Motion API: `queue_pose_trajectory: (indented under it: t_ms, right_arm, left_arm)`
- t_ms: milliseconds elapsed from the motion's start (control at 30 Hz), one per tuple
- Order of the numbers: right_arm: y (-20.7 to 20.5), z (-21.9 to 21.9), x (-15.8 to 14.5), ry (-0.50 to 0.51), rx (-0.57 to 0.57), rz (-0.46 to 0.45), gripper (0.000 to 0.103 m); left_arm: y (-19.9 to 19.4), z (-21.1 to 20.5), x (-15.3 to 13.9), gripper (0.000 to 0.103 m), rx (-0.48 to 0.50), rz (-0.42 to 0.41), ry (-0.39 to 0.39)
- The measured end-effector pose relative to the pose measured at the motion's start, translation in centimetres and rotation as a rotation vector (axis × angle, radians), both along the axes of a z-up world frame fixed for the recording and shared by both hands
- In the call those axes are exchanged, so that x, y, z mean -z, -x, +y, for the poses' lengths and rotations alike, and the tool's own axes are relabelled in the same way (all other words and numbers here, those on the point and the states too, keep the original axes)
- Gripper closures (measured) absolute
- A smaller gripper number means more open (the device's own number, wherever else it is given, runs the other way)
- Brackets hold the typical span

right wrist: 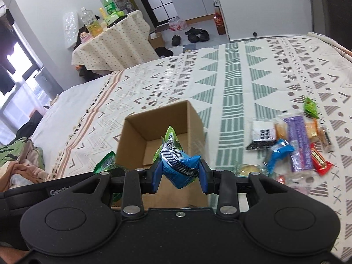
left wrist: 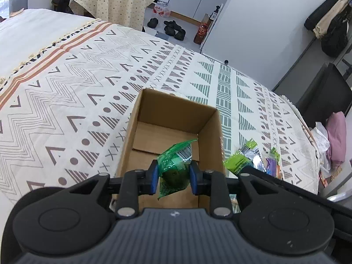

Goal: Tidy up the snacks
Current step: 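Carry both snacks over the cardboard box and open both grippers, then move both grippers back to the snack pile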

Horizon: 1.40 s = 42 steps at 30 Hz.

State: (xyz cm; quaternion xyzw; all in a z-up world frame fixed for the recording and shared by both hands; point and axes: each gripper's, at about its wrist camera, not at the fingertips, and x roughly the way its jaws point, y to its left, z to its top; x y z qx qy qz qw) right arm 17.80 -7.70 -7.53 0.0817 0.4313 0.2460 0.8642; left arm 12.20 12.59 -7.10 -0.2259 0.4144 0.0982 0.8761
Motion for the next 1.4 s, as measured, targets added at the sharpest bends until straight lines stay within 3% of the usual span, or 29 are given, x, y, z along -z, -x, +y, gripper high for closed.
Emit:
queue_pose_trajectory:
  t_ms: [133, 200, 267, 333, 433, 500, 633, 733, 800, 1167, 1400]
  right_arm:
    - [-0.5, 1.0, 0.1, -0.016, 0.002, 0.002, 0.068]
    - [-0.7, 1.4, 0.3, -0.029, 0.001, 0.006, 0.068]
    - [-0.9, 1.7, 0.4, -0.033, -0.002, 0.003, 0.065]
    - [-1.1, 1.8, 0.6, -0.040, 0.003, 0.005, 0.063]
    - [-1.2, 1.4, 0.7, -0.049, 0.015, 0.006, 0.044]
    - [-0.9, 0.7, 0.5, -0.048, 0.028, -0.008, 0.025]
    - [-0.2, -1.3, 0.2, -0.039, 0.066, -0.014, 0.011]
    - [0.6, -2.9, 0.2, -0.024, 0.085, -0.027, 0.005]
    - [0.9, -3.7, 0.3, 0.005, 0.104, -0.028, 0.000]
    - [2.6, -8.2, 1.1, 0.140, 0.158, -0.030, 0.000]
    - [3.3, -10.2, 1.4, 0.166, 0.161, -0.034, 0.000]
  left_arm:
    - [-0.3, 0.9, 0.1, 0.071, -0.018, -0.008, 0.008]
    - [-0.3, 1.2, 0.0, 0.062, -0.028, -0.008, 0.003]
    - [-0.2, 1.2, -0.1, 0.041, -0.036, -0.014, -0.015]
    - [-0.2, 1.4, -0.1, 0.033, -0.056, -0.011, -0.027]
    - [-0.1, 1.5, -0.3, 0.020, -0.064, -0.003, -0.027]
    - [-0.1, 1.3, -0.2, 0.016, -0.062, 0.016, -0.039]
    - [0.2, 0.5, 0.0, 0.012, -0.053, 0.035, -0.037]
    - [0.4, -0.4, 0.0, 0.000, -0.046, 0.025, -0.046]
    - [0.6, -1.2, -0.2, 0.000, -0.027, 0.017, -0.058]
    - [0.8, -5.4, -0.6, 0.000, 0.063, -0.009, -0.073]
    - [0.5, -7.8, -0.4, 0.000, 0.103, 0.016, -0.055]
